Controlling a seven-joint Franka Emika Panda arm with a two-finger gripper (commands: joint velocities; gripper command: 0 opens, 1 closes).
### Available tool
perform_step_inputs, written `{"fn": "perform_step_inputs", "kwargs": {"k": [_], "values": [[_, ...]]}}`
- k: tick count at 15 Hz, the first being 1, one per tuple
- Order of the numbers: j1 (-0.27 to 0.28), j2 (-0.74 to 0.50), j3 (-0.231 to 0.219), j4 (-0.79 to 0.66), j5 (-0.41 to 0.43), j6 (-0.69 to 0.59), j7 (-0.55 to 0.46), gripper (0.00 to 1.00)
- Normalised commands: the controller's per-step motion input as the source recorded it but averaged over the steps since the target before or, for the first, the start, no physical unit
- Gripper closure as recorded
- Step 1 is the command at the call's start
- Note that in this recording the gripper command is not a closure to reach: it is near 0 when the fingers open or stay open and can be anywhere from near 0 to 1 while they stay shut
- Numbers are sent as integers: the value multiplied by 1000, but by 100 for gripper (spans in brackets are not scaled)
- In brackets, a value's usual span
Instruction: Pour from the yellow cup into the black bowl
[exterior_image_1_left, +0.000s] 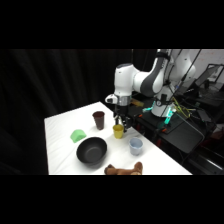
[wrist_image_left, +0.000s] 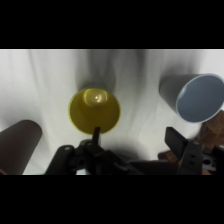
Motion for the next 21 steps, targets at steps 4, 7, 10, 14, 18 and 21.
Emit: {"fn": "perform_step_inputs", "kwargs": {"k": [4, 7, 10, 14, 18, 21], "values": [[-95, 291, 8, 173, -3, 176, -70, 0], [-87, 196, 20, 186, -21, 53, -40, 0], [-73, 168, 33, 185, -21, -22, -20, 33], [-67, 162, 26, 204, -43, -153, -2, 100], [-43, 67, 14, 161, -73, -184, 18, 30], [36, -23, -55, 79, -178, -140, 114, 18]]}}
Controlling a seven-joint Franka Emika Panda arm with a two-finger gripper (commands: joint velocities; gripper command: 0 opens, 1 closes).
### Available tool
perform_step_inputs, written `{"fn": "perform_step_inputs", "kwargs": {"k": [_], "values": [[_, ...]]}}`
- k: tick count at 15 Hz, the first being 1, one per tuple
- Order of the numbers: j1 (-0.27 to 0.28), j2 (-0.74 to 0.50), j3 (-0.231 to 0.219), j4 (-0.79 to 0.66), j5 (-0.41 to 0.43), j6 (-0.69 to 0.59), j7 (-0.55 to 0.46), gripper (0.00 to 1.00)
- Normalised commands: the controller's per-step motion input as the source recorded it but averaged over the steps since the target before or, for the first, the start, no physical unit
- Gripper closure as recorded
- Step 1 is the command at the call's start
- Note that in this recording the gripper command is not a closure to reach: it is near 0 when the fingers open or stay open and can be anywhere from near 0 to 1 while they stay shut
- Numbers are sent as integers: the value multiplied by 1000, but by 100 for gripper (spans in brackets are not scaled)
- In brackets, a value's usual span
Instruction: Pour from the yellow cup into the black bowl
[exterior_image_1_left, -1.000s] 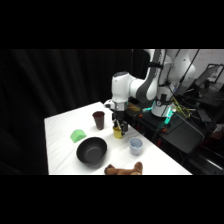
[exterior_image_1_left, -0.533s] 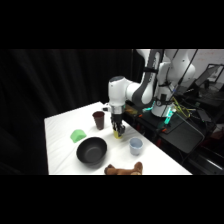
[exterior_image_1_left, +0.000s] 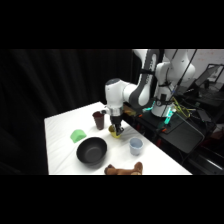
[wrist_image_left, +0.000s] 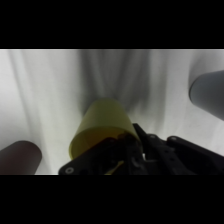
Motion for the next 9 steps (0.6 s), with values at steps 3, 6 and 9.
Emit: {"fn": "perform_step_inputs", "kwargs": {"k": [3, 6, 9], "values": [[168, -189, -186, 0, -367, -167, 279, 19], [233, -407, -211, -35, -463, -305, 327, 18], [182, -512, -99, 37, -440, -463, 298, 18]]}}
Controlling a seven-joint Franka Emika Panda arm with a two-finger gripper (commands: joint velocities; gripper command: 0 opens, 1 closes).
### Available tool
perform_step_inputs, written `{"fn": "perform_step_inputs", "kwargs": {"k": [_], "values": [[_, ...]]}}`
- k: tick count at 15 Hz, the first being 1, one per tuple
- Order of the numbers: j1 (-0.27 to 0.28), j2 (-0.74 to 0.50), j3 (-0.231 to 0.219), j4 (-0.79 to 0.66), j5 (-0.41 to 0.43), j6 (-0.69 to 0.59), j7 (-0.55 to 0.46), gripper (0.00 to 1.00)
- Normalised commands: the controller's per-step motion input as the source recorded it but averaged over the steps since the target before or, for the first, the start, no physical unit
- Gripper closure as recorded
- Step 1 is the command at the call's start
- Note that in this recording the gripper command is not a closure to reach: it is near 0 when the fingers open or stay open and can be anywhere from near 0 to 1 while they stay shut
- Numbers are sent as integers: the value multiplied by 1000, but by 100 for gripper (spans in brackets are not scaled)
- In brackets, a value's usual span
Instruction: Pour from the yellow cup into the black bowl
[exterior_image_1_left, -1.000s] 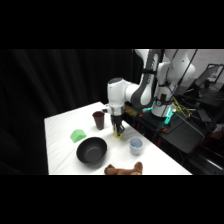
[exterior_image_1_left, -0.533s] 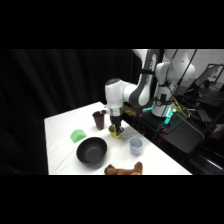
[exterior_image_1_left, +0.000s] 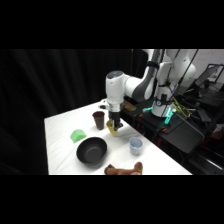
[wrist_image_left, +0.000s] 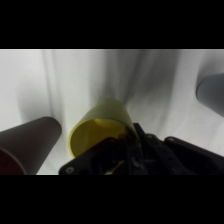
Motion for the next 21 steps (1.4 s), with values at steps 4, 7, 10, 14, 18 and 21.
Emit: {"fn": "perform_step_inputs", "kwargs": {"k": [4, 7, 10, 14, 18, 21], "values": [[46, -375, 103, 176, -175, -435, 80, 19], [34, -51, 198, 424, 176, -319, -177, 20], [77, 201, 180, 627, 251, -236, -217, 21], [-8, 505, 125, 791, 461, -278, -576, 21], [-276, 744, 135, 985, 624, -557, -985, 21], [-348, 668, 136, 954, 338, -804, -760, 21]]}}
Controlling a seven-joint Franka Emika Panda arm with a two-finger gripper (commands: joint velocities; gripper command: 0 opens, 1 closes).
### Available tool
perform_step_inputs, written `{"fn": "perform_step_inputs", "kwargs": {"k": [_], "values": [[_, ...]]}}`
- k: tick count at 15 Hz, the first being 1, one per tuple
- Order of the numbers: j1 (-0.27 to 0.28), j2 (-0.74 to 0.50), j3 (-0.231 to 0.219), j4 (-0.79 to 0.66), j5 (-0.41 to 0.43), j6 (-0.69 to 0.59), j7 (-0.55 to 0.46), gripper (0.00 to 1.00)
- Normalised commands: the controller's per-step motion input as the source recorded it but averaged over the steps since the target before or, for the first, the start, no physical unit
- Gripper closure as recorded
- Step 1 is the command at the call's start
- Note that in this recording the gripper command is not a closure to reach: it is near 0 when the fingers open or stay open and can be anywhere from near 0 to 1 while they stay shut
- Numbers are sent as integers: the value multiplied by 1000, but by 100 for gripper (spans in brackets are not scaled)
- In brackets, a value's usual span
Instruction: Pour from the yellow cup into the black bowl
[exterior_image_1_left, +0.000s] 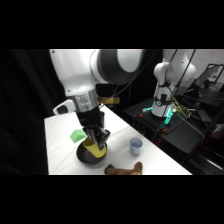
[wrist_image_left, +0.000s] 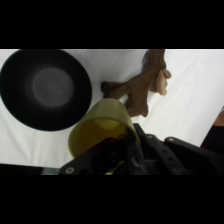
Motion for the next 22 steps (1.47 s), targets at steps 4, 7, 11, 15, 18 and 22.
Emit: {"fn": "perform_step_inputs", "kwargs": {"k": [4, 7, 11, 15, 18, 22], "values": [[-229, 540, 132, 882, 138, -938, -444, 21], [-120, 576, 119, 935, 109, -969, -248, 21], [-76, 646, 105, 986, 122, -954, -116, 21], [-51, 575, 93, 965, 120, -760, 52, 21], [-51, 412, 87, 808, 115, -527, 124, 21], [-30, 128, 26, 450, 80, -122, 168, 21]]}}
